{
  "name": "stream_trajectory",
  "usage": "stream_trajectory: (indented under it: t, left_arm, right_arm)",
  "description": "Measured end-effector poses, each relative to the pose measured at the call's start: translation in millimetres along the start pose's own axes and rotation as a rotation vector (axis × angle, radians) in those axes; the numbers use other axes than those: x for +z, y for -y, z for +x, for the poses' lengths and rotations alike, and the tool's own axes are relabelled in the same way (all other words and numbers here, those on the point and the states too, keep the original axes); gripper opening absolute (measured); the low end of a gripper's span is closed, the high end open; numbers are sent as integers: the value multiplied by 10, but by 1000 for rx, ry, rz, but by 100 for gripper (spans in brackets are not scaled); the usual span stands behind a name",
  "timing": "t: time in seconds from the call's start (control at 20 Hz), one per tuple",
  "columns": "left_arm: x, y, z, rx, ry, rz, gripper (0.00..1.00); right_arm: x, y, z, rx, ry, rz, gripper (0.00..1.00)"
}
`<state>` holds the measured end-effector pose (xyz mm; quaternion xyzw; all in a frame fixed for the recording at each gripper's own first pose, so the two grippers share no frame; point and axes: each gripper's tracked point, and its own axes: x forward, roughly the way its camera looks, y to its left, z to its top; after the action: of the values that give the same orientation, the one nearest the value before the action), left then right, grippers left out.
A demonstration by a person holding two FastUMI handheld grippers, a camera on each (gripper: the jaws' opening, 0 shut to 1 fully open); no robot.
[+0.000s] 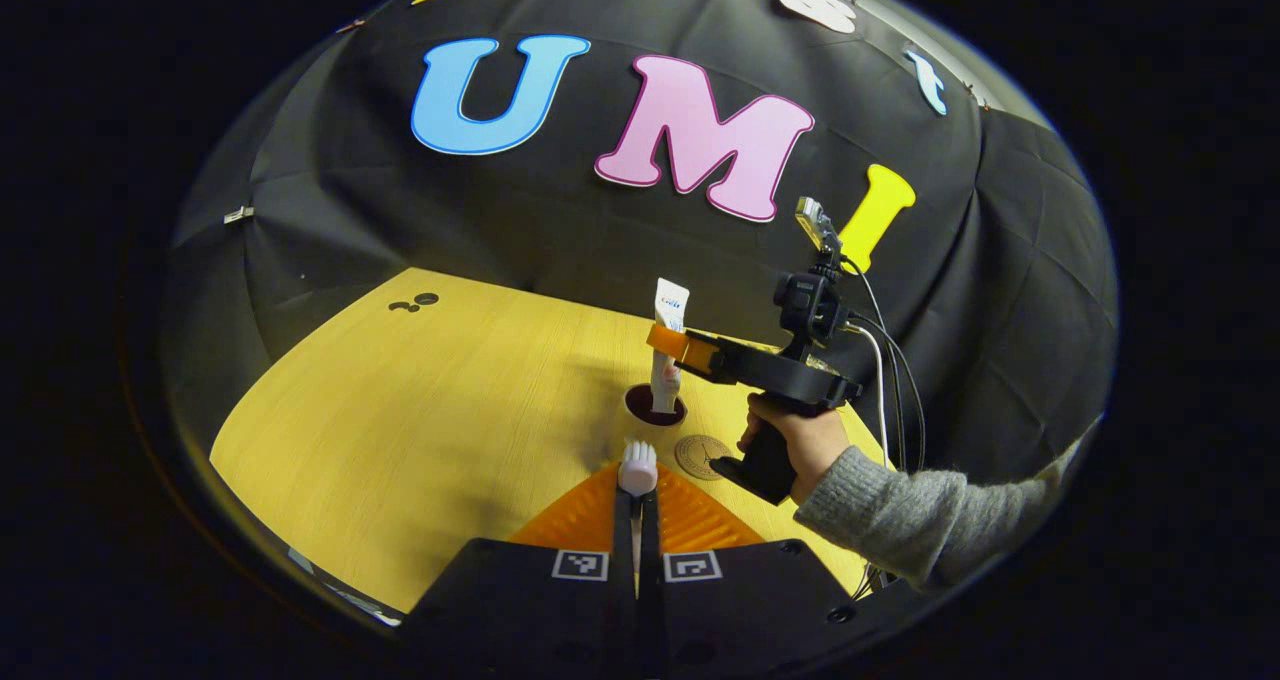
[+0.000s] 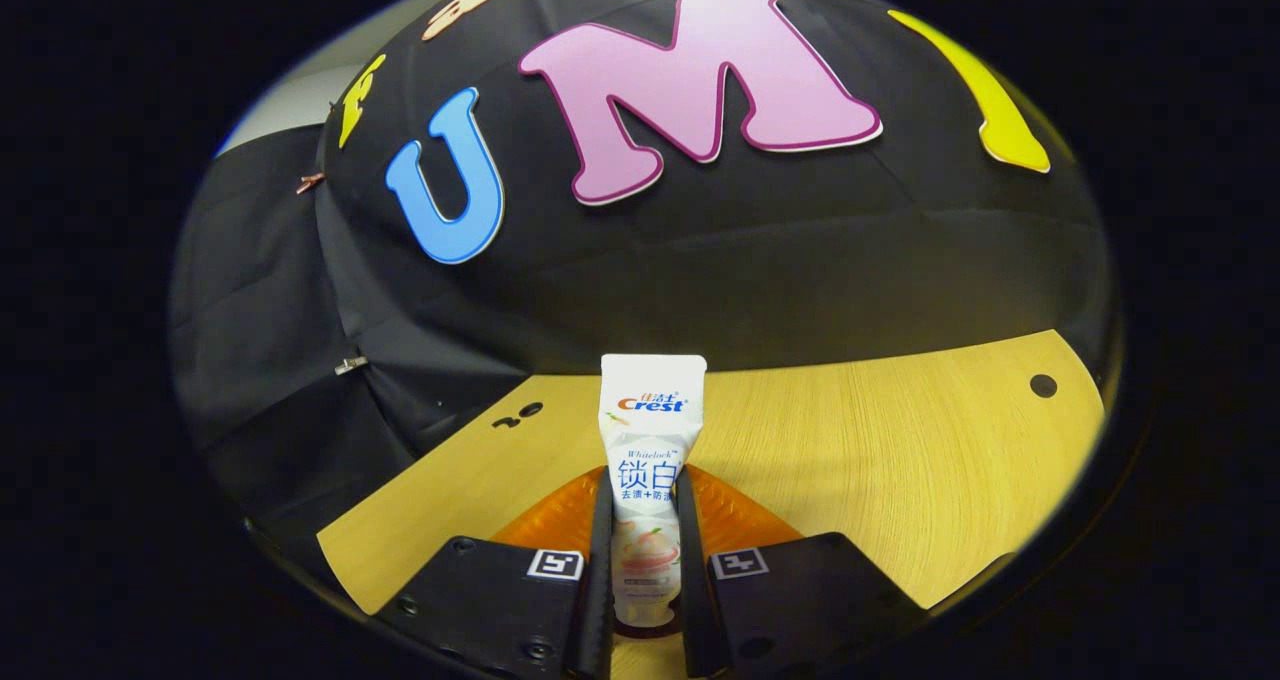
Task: Put the toothbrush and toothpaste on the desktop into the cup, then pick up the cup and place it on the coaster on the desktop.
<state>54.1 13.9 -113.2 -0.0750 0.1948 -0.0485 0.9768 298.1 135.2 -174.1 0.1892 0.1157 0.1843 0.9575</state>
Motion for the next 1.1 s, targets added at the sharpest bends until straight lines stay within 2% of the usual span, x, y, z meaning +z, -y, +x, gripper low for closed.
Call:
stream_trajectory:
  t: [0.15, 0.2, 0.25, 0.3, 0.35, 0.4, 0.45, 0.6, 0.7, 0.8, 0.95, 1.0, 1.05, 1.1]
  left_arm:
    - [-12, -64, 68, 8, -8, 10, 6]
    - [-2, -56, 67, 8, -10, 13, 6]
    - [-1, -45, 62, 9, -11, 15, 6]
    - [11, -47, 71, 12, -11, 19, 6]
    - [13, -48, 78, 14, -12, 22, 6]
    - [15, -43, 83, 16, -14, 24, 6]
    - [5, -36, 100, 15, -15, 24, 6]
    - [34, 17, 135, 12, -12, 24, 6]
    - [60, 48, 151, 10, -8, 28, 6]
    - [113, 84, 188, 6, -1, 32, 6]
    - [233, 118, 241, 2, 20, 36, 9]
    - [285, 138, 264, 0, 28, 38, 6]
    - [335, 148, 290, -1, 36, 40, 6]
    - [397, 163, 319, -4, 46, 44, 6]
  right_arm:
    - [-147, 24, -4, -19, -30, -38, 31]
    - [-187, 22, -14, -18, -40, -48, 27]
    - [-235, 29, -37, -19, -54, -53, 33]
    - [-268, 29, -45, -26, -61, -62, 35]
    - [-300, 24, -64, -25, -70, -73, 29]
    - [-351, 19, -124, -22, -85, -86, 39]
    - [-411, 20, -140, -22, -100, -104, 40]
    - [-541, 1, -247, -15, -129, -146, 52]
    - [-537, -44, -289, -4, -126, -153, 49]
    - [-508, -48, -362, 1, -123, -156, 57]
    - [-362, -14, -471, 2, -99, -137, 57]
    - [-318, 28, -534, 0, -92, -127, 51]
    - [-279, 82, -601, -8, -85, -118, 58]
    - [-251, 145, -661, -16, -81, -110, 58]
